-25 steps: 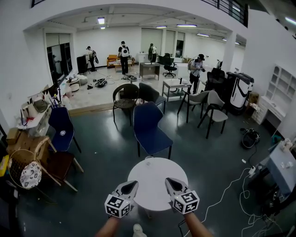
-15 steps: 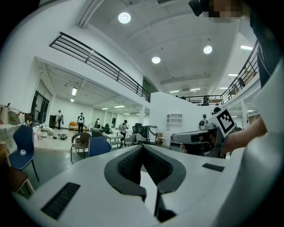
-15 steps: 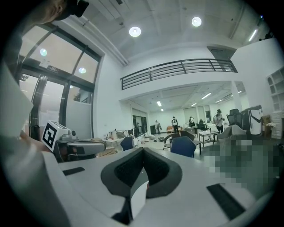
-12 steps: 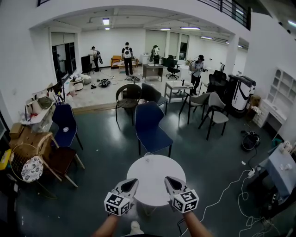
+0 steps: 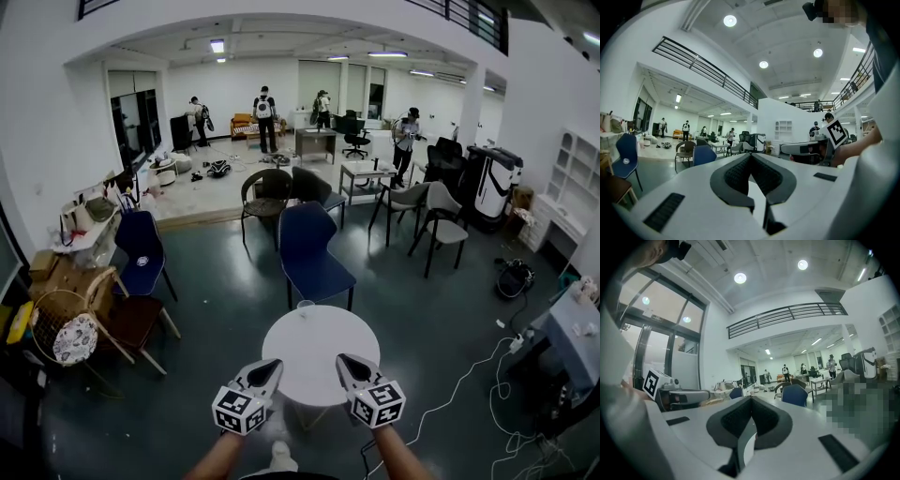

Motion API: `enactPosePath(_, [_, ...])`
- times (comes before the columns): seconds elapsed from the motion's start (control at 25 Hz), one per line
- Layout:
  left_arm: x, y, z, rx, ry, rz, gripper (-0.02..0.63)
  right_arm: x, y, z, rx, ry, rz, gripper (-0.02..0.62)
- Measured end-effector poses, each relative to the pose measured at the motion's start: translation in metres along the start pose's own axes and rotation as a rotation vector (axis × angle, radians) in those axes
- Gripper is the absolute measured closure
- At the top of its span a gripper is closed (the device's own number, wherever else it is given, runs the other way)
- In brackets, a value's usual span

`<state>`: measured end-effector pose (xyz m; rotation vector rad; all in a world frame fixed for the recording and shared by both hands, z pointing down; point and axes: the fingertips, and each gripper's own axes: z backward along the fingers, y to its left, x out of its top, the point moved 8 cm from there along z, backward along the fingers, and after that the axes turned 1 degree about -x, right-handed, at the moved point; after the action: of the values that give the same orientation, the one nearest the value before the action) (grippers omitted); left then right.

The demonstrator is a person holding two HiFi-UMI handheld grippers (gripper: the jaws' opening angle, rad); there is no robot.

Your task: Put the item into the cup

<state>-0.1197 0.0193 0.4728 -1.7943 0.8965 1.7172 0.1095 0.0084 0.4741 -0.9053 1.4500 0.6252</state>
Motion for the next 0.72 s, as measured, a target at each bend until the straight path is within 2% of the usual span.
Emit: enactPosePath(0.72, [-0.016, -0.054, 0.038, 0.038, 0.015, 0.006, 0.591, -0.015, 0.017, 0.059, 0.025, 0.019, 0.006, 0.578])
